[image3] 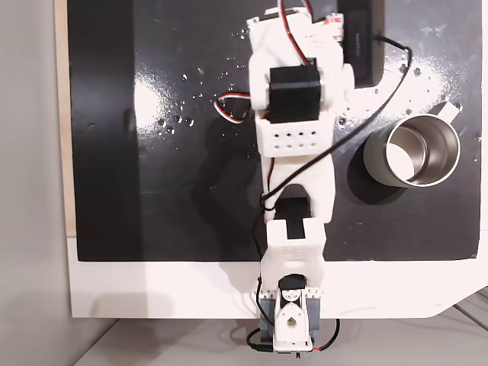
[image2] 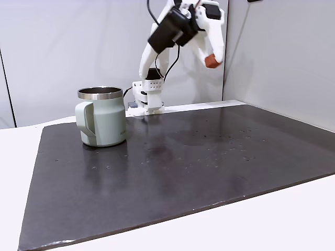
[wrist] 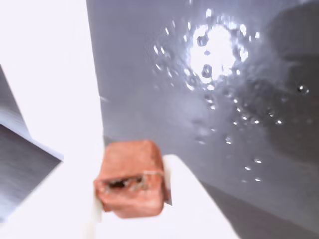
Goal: Grasp a cube and put it in the cup.
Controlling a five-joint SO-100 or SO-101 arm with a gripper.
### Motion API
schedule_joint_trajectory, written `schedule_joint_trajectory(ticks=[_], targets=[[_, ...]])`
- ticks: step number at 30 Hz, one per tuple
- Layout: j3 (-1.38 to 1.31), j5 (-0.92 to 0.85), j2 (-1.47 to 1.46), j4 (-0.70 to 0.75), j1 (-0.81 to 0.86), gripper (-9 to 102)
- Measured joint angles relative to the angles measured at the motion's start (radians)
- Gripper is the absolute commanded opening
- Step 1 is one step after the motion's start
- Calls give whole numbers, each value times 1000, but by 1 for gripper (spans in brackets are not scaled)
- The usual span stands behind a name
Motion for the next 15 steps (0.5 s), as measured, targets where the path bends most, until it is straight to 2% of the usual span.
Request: schedule_joint_trajectory(ticks=[15], targets=[[169, 46, 189, 0, 399, 5]])
